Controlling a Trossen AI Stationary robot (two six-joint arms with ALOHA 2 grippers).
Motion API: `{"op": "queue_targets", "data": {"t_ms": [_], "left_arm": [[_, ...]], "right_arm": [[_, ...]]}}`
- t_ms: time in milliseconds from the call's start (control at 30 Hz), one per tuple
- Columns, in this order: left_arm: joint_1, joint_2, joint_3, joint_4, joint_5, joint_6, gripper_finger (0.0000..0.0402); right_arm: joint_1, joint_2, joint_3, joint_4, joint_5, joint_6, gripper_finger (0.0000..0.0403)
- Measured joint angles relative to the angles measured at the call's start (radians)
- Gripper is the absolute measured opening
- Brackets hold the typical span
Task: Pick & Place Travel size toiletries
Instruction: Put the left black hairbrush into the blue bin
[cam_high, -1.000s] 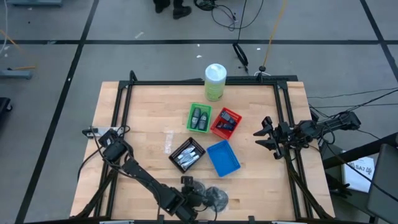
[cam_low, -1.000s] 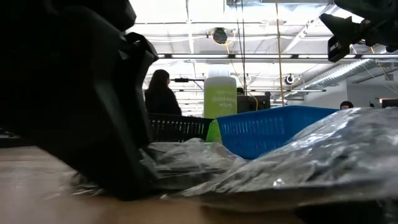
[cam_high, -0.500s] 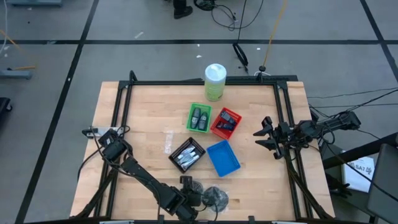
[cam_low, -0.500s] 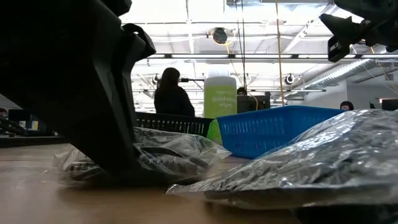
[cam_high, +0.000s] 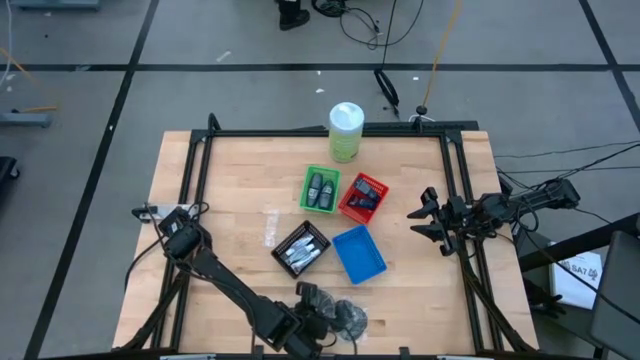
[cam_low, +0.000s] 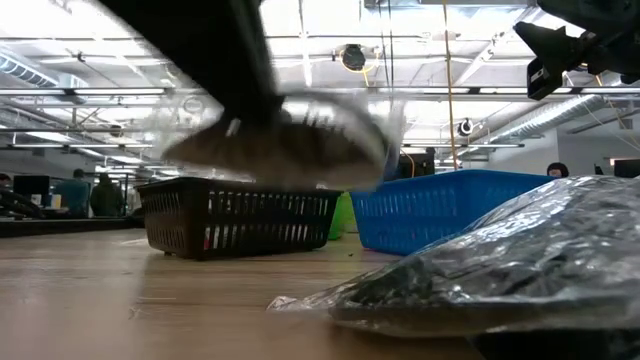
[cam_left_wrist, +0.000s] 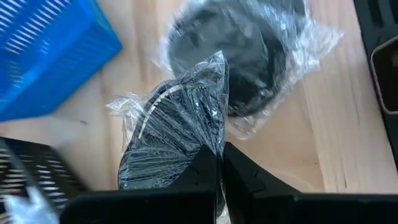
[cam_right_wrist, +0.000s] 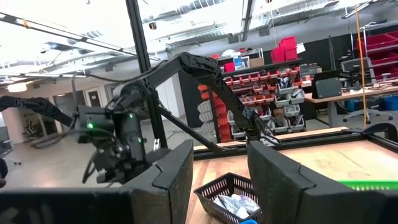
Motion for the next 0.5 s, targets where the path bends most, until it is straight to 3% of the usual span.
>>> {"op": "queue_targets", "data": {"t_ms": [200, 500], "left_arm": [[0.008, -0.002, 0.136, -0.106, -0.057, 0.067, 0.0001], [0.078, -0.003, 0.291, -0.114, -0.109, 0.34, 0.0001]], "right_arm": [[0.0, 0.0, 0.0, 0.0, 0.001, 0.0, 0.0141], [0.0, 0.0, 0.0, 0.0, 0.002, 0.0, 0.0141]]}}
